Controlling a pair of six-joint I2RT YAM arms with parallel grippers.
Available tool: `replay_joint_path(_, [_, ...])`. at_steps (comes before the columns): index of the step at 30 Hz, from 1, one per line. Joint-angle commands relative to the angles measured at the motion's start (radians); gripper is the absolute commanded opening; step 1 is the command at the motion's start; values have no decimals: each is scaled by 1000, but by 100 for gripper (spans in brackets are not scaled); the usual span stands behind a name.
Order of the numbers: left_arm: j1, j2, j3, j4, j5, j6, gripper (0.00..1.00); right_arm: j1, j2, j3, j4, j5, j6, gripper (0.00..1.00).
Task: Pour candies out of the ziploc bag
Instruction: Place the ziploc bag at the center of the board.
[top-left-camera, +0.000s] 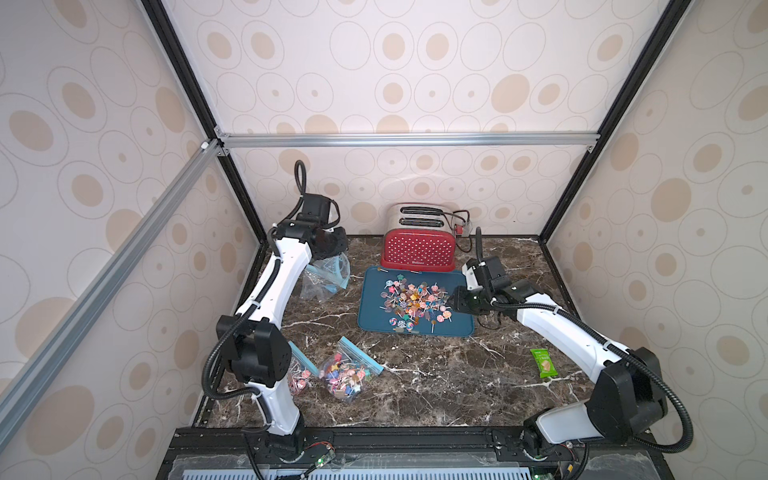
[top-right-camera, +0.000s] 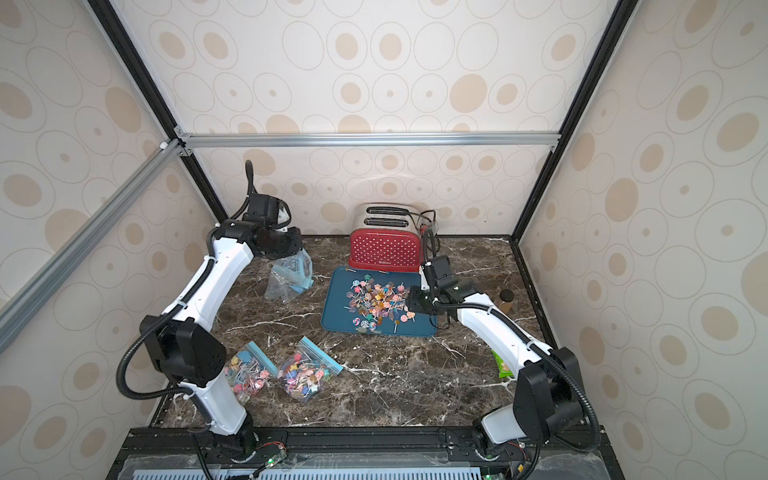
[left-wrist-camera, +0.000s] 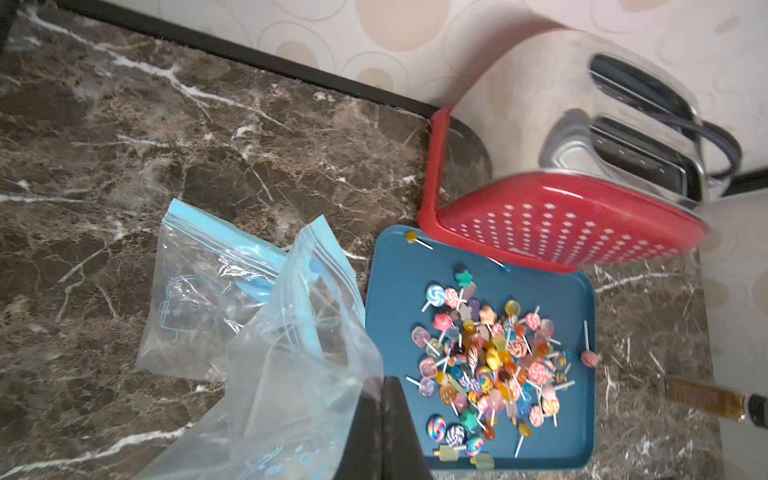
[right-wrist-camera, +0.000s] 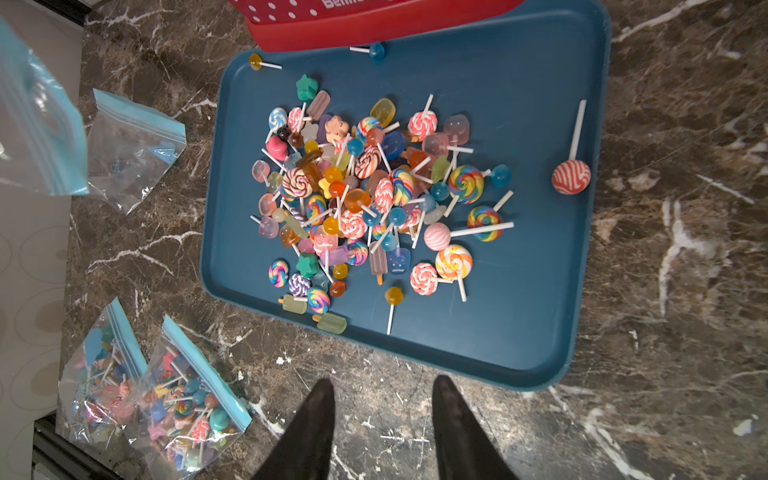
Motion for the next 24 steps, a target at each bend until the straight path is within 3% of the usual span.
replay_joint_path(1, [27, 71, -8, 241, 169, -80, 0, 1, -21, -22, -7, -13, -15, 42])
replay_joint_path(7, [59, 248, 39, 386, 268, -172, 0, 1, -12, -36, -13, -9, -21, 42])
replay_joint_path(16, [60, 308, 8, 372, 156, -155, 0, 2, 11, -42, -13, -14, -27, 42])
replay_joint_path(20, [59, 278, -24, 367, 133, -144, 35, 2, 12, -41, -10, -20, -26, 42])
replay_joint_path(24, [60, 241, -2, 312, 108, -109, 52, 2, 6, -46, -12, -26, -22, 42])
